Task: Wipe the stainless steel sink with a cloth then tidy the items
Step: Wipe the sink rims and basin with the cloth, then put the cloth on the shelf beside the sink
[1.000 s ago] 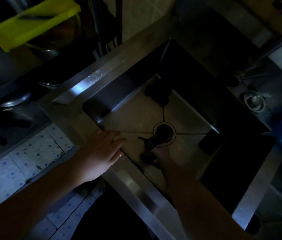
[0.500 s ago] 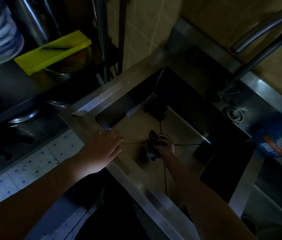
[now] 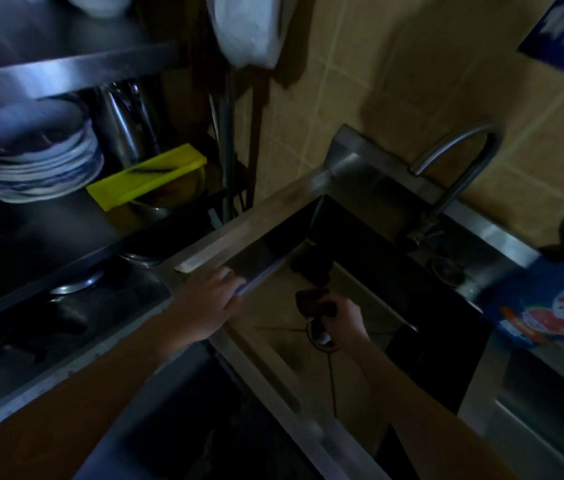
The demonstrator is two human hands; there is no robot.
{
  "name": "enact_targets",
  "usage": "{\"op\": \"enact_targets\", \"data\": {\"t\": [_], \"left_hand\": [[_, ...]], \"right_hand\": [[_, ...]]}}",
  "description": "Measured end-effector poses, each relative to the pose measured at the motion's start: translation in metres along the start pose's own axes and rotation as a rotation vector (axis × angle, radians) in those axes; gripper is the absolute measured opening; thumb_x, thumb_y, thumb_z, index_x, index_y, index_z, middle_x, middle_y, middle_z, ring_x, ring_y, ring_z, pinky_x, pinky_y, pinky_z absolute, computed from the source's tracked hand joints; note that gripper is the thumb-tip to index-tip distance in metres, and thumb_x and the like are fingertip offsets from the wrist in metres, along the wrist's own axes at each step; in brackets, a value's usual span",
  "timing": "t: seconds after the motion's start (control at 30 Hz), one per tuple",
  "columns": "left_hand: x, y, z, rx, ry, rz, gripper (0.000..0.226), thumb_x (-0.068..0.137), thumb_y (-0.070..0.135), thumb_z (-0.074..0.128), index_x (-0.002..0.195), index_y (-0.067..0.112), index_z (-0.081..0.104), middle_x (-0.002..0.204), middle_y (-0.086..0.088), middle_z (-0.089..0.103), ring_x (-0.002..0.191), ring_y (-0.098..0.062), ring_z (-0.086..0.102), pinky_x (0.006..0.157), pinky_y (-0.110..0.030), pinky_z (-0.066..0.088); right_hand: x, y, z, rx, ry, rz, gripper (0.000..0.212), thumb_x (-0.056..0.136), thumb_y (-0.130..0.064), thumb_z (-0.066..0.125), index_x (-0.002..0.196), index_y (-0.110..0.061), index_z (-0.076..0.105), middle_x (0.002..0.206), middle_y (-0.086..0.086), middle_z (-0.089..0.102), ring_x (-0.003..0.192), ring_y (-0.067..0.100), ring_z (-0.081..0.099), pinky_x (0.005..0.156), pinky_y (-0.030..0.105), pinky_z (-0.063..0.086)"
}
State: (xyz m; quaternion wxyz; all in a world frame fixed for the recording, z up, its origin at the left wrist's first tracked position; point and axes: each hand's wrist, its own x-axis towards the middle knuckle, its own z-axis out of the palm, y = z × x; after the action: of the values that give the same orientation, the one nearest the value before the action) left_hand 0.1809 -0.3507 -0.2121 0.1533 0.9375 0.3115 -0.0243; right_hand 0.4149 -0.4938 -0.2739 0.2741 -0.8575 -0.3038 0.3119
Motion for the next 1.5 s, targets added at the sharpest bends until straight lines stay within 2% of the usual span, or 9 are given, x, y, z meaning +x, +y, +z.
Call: {"op": "enact_targets", "data": {"t": [0.17, 0.37, 0.47, 0.53, 0.7, 0.83, 1.0, 1.33, 1.5], "left_hand": [[-0.006, 0.008, -0.032, 0.064, 0.077, -0.066, 0.042, 0.097, 0.038, 0.035, 0.136, 0.024, 0.040, 0.137, -0.001, 0.043, 0.126, -0.020, 0.042, 0.102, -0.037, 0.032], [-0.011, 0.013, -0.064, 0.114, 0.178, -0.092, 0.039, 0.096, 0.038, 0.037, 0.133, 0.026, 0.043, 0.129, -0.002, 0.046, 0.118, -0.023, 0.046, 0.096, -0.039, 0.036], [-0.016, 0.017, -0.079, 0.105, 0.205, -0.120, 0.040, 0.096, 0.039, 0.037, 0.133, 0.024, 0.042, 0.132, -0.003, 0.045, 0.121, -0.024, 0.045, 0.098, -0.041, 0.035], [-0.020, 0.018, -0.089, 0.108, 0.221, -0.144, 0.043, 0.095, 0.041, 0.036, 0.134, 0.024, 0.041, 0.133, -0.003, 0.044, 0.122, -0.024, 0.044, 0.099, -0.042, 0.036], [-0.029, 0.017, -0.114, 0.135, 0.309, -0.213, 0.043, 0.095, 0.041, 0.039, 0.136, 0.026, 0.037, 0.131, -0.001, 0.046, 0.121, -0.024, 0.046, 0.096, -0.042, 0.037], [-0.034, 0.011, -0.133, 0.163, 0.333, -0.263, 0.045, 0.095, 0.041, 0.039, 0.137, 0.025, 0.036, 0.134, -0.002, 0.045, 0.123, -0.025, 0.045, 0.097, -0.042, 0.037], [-0.039, -0.002, -0.163, 0.200, 0.393, -0.283, 0.042, 0.095, 0.042, 0.038, 0.134, 0.025, 0.038, 0.129, -0.003, 0.047, 0.120, -0.027, 0.048, 0.095, -0.041, 0.038], [-0.049, -0.071, -0.224, 0.251, 0.483, -0.346, 0.040, 0.094, 0.041, 0.040, 0.130, 0.025, 0.042, 0.129, -0.004, 0.049, 0.121, -0.027, 0.048, 0.099, -0.041, 0.038], [-0.050, -0.113, -0.254, 0.269, 0.498, -0.370, 0.039, 0.095, 0.039, 0.039, 0.129, 0.022, 0.043, 0.129, -0.005, 0.050, 0.119, -0.028, 0.049, 0.096, -0.041, 0.041]], "right_hand": [[-0.008, -0.032, -0.025, -0.065, 0.002, -0.123, 0.035, 0.082, 0.005, 0.052, 0.095, -0.023, 0.067, 0.083, 0.000, 0.063, 0.053, -0.003, 0.060, 0.040, 0.007, 0.042], [-0.018, -0.071, -0.056, -0.114, 0.079, -0.292, 0.037, 0.081, 0.002, 0.057, 0.089, -0.033, 0.064, 0.079, -0.015, 0.051, 0.064, -0.002, 0.054, 0.046, 0.010, 0.046], [-0.023, -0.090, -0.072, -0.181, 0.071, -0.376, 0.036, 0.079, 0.004, 0.055, 0.094, -0.026, 0.068, 0.089, -0.008, 0.056, 0.085, 0.011, 0.058, 0.067, 0.020, 0.046], [-0.025, -0.101, -0.082, -0.229, 0.059, -0.441, 0.033, 0.079, 0.005, 0.054, 0.086, -0.026, 0.067, 0.090, -0.008, 0.058, 0.092, 0.011, 0.056, 0.074, 0.020, 0.040], [-0.030, -0.128, -0.101, -0.248, 0.056, -0.527, 0.027, 0.084, -0.004, 0.056, 0.091, -0.029, 0.063, 0.100, -0.005, 0.061, 0.083, 0.005, 0.056, 0.056, 0.008, 0.038], [-0.033, -0.154, -0.110, -0.265, 0.090, -0.575, 0.025, 0.086, -0.004, 0.056, 0.097, -0.024, 0.065, 0.102, -0.005, 0.060, 0.095, 0.010, 0.058, 0.075, 0.020, 0.049], [-0.031, -0.193, -0.115, -0.262, 0.056, -0.657, 0.027, 0.087, -0.005, 0.056, 0.098, -0.028, 0.065, 0.105, -0.005, 0.060, 0.095, 0.008, 0.055, 0.074, 0.016, 0.040], [-0.018, -0.299, -0.109, -0.291, 0.131, -0.807, 0.028, 0.085, -0.006, 0.057, 0.106, -0.021, 0.068, 0.108, 0.004, 0.068, 0.105, 0.019, 0.062, 0.076, 0.019, 0.042], [-0.012, -0.355, -0.095, -0.318, 0.175, -0.846, 0.029, 0.086, -0.005, 0.056, 0.110, -0.017, 0.067, 0.116, 0.004, 0.066, 0.113, 0.020, 0.058, 0.086, 0.022, 0.043]]}}
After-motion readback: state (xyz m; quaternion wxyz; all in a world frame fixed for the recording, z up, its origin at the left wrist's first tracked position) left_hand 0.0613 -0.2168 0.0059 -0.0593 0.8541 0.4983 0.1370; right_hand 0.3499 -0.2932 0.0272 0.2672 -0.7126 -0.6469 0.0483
